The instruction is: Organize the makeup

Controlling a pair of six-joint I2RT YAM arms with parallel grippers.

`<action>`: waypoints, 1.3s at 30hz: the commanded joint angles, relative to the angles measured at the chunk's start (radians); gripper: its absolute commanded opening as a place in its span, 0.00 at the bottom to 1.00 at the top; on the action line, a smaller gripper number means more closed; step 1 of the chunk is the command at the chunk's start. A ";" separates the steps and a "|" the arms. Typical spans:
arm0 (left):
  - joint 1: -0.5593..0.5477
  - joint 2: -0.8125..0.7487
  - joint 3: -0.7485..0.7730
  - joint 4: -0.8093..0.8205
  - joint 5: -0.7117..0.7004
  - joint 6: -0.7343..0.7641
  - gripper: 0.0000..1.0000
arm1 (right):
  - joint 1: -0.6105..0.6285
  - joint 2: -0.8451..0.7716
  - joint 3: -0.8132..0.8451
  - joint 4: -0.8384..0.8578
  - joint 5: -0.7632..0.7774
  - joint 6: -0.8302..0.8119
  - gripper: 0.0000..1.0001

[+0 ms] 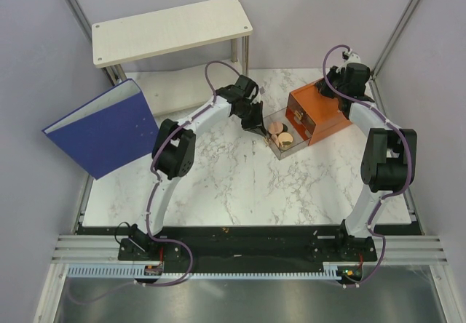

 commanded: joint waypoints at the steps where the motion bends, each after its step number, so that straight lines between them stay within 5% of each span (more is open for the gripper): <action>1: -0.003 0.029 0.064 0.025 0.023 -0.060 0.02 | 0.015 0.163 -0.121 -0.472 0.027 -0.048 0.00; 5: -0.004 0.072 0.119 0.048 0.048 -0.089 0.02 | 0.013 0.165 -0.119 -0.471 0.028 -0.046 0.00; 23: -0.038 0.264 0.179 0.660 0.270 -0.589 0.02 | 0.013 0.157 -0.121 -0.472 0.034 -0.048 0.00; 34: -0.052 0.336 0.229 0.813 0.298 -0.706 0.02 | 0.015 0.157 -0.119 -0.472 0.033 -0.046 0.00; 39: -0.035 0.227 0.072 0.783 0.295 -0.616 0.02 | 0.013 0.140 -0.122 -0.472 0.041 -0.048 0.00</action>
